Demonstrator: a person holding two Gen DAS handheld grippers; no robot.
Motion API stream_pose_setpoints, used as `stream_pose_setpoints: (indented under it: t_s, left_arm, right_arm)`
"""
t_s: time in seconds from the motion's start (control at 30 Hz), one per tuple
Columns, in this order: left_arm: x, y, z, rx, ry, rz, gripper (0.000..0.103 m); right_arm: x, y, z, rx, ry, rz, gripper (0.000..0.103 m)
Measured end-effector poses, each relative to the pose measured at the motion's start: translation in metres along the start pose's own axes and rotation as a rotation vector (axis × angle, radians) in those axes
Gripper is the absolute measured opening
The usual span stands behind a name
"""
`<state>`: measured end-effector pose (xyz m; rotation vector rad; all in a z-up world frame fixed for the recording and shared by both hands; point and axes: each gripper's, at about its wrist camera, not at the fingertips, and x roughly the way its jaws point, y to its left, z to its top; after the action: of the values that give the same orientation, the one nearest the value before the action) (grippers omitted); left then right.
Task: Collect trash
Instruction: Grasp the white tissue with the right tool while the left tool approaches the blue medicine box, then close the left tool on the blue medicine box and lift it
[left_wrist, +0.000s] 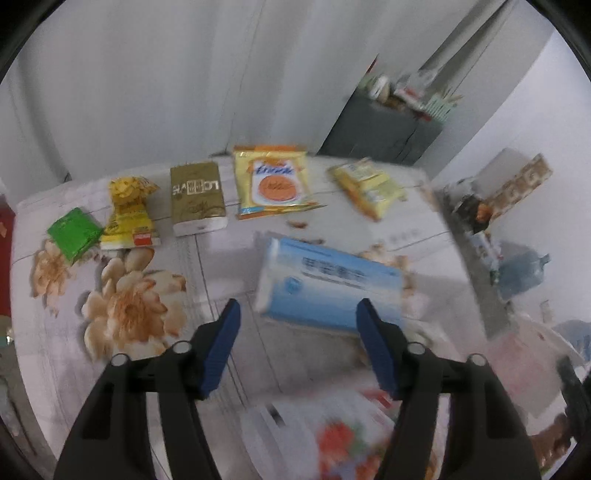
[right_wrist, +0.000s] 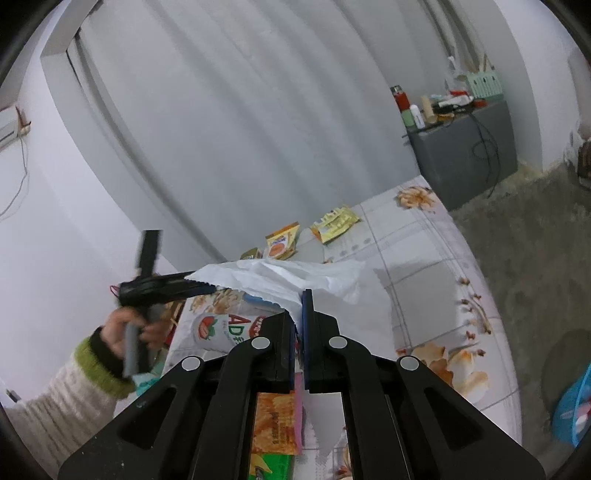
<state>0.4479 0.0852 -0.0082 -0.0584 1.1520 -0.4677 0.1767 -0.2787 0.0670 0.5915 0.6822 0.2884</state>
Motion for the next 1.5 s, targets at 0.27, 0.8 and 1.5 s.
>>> stream_pose_setpoints:
  t_s: [0.27, 0.8, 1.5]
  left_arm:
    - [0.046, 0.032, 0.022, -0.092, 0.108, -0.017, 0.045]
    - [0.055, 0.023, 0.029, 0.023, 0.097, 0.06, 0.02]
    - [0.018, 0.015, 0.038, 0.057, -0.019, 0.099, 0.002]
  right_arm:
    - [0.005, -0.01, -0.002, 0.021, 0.011, 0.007, 0.002]
    - [0.009, -0.013, -0.005, 0.028, 0.023, 0.004, 0.002]
    - [0.0, -0.004, -0.003, 0.018, -0.012, 0.031, 0.001]
